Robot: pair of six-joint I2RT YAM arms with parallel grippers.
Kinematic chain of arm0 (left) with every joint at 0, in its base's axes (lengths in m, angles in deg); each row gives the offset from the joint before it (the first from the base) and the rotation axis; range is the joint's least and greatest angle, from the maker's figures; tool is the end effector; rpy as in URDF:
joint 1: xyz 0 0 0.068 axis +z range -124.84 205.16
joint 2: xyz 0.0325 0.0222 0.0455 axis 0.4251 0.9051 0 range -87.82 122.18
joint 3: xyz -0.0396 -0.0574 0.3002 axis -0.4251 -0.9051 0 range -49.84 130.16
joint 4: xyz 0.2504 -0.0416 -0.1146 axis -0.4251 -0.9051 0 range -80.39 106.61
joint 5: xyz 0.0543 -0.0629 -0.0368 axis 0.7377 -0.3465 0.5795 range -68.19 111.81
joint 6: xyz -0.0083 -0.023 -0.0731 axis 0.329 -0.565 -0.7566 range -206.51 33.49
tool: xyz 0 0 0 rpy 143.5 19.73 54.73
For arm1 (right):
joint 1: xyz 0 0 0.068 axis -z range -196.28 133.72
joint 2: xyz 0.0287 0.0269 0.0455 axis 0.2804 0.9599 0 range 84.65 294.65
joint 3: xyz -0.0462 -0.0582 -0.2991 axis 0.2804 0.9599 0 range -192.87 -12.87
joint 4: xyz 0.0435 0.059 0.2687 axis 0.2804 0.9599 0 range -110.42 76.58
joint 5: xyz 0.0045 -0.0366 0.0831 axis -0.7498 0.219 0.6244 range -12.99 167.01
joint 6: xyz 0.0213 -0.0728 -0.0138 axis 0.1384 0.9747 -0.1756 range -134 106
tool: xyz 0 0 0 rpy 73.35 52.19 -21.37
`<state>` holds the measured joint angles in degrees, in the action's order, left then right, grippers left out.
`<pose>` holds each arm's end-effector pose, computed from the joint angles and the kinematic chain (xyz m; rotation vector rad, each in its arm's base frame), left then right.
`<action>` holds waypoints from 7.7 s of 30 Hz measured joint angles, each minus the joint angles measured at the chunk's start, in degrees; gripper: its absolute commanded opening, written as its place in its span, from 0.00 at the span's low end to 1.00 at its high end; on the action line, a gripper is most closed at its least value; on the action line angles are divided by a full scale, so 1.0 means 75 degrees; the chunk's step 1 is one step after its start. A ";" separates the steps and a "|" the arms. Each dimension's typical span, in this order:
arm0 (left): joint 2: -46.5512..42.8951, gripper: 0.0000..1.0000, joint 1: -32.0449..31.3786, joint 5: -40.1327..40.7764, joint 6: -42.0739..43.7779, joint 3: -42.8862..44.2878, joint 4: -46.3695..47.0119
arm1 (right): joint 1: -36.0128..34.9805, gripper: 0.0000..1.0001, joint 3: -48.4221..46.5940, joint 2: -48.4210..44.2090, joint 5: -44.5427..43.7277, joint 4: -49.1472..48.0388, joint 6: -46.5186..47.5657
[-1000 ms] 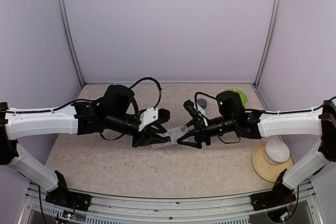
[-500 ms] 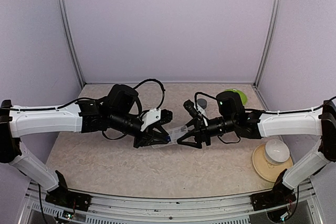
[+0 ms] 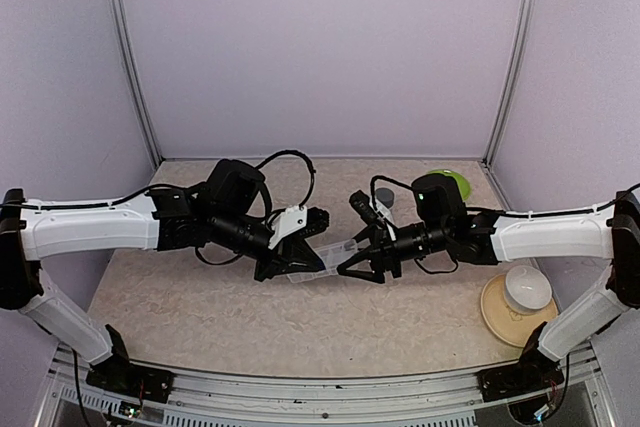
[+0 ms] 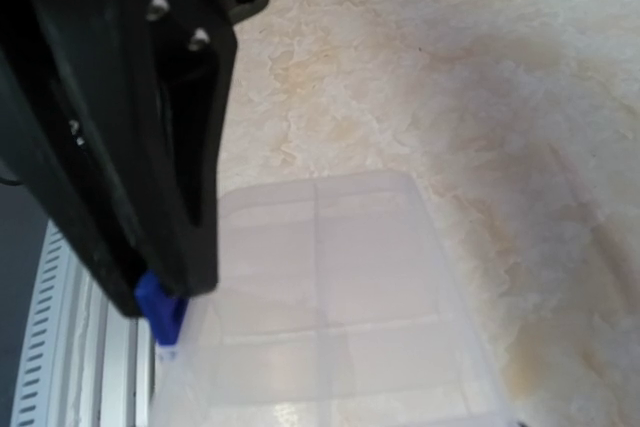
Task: Sort the pills into containers
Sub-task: Unscrew the lid of the pill container from the pill container, then pass from the left arm to the right, then pass from the right arm to the left
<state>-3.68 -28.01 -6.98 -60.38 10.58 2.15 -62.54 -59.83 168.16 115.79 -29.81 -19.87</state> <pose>0.1892 -0.3052 0.2802 1.6493 1.5511 -0.8160 0.2086 0.2773 0.2464 -1.1590 1.8310 1.2386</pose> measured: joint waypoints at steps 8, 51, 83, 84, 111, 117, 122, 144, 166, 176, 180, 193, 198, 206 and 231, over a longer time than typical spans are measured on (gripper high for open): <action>0.0020 0.00 0.0038 -0.0131 -0.0012 0.0009 -0.0026 | 0.0000 0.20 0.0000 0.0003 -0.0038 0.0000 0.0038; 0.1005 0.00 0.0064 0.1711 -0.0428 -0.0469 0.1023 | 0.0571 1.00 0.0358 0.1673 -0.0318 -0.1775 0.0265; 0.1306 0.00 0.0230 0.1151 -0.0370 0.0035 0.0425 | 0.0338 0.59 0.0143 0.1501 -0.0338 -0.1690 0.2888; 0.1317 0.00 0.0239 0.1131 -0.0370 0.0073 0.0388 | 0.0291 0.59 0.0114 0.1512 -0.0379 -0.1661 0.2984; 0.1259 0.00 0.0437 0.0717 -0.0373 0.0134 0.0262 | 0.0079 0.19 -0.0003 0.2040 -0.0533 -0.1734 0.3477; 0.1230 0.03 0.0481 0.0699 -0.0382 0.0134 0.0265 | 0.0076 0.13 0.0015 0.2040 -0.0527 -0.1772 0.3459; 0.1224 0.29 0.0493 0.0702 -0.0417 0.0134 0.0271 | 0.0076 0.10 0.0047 0.2037 -0.0507 -0.1792 0.3439; -0.0644 0.99 0.1201 0.2052 -0.2419 -0.1629 0.2696 | 0.0877 0.07 0.0361 0.1816 0.0198 -0.2943 0.1349; 0.0367 0.99 0.1923 -0.0927 -0.5042 -0.2279 0.4841 | 0.1134 0.07 0.0912 0.0239 0.0600 -0.3783 0.0373; 0.0924 0.98 0.1923 -0.2328 -0.5942 -0.2232 0.5738 | 0.1137 0.06 0.1113 -0.0117 0.0592 -0.3969 0.0370; 0.1204 0.91 0.1839 -0.2634 -0.6120 -0.2055 0.5881 | 0.1137 0.06 0.1116 -0.0178 0.0592 -0.4115 0.0358; 0.1664 0.52 0.1661 -0.3316 -0.6703 -0.1877 0.6455 | 0.1137 0.06 0.1113 -0.0117 0.0571 -0.4313 0.0119; 0.1664 0.40 0.1661 -0.3474 -0.6738 -0.1877 0.6604 | 0.1137 0.07 0.1113 0.0035 0.0536 -0.4334 -0.0006; 0.1676 0.52 0.1658 -0.3535 -0.6758 -0.1877 0.6645 | 0.1137 0.06 0.1110 0.0052 0.0452 -0.4351 -0.0207; 0.1947 0.56 0.1612 -0.3500 -0.6872 -0.1877 0.6741 | 0.1137 0.04 0.1183 -0.0297 0.0029 -0.4357 -0.0006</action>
<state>10.92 -15.92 -33.23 -111.92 -3.49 52.70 -54.02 -50.96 165.93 116.01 -62.49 -19.92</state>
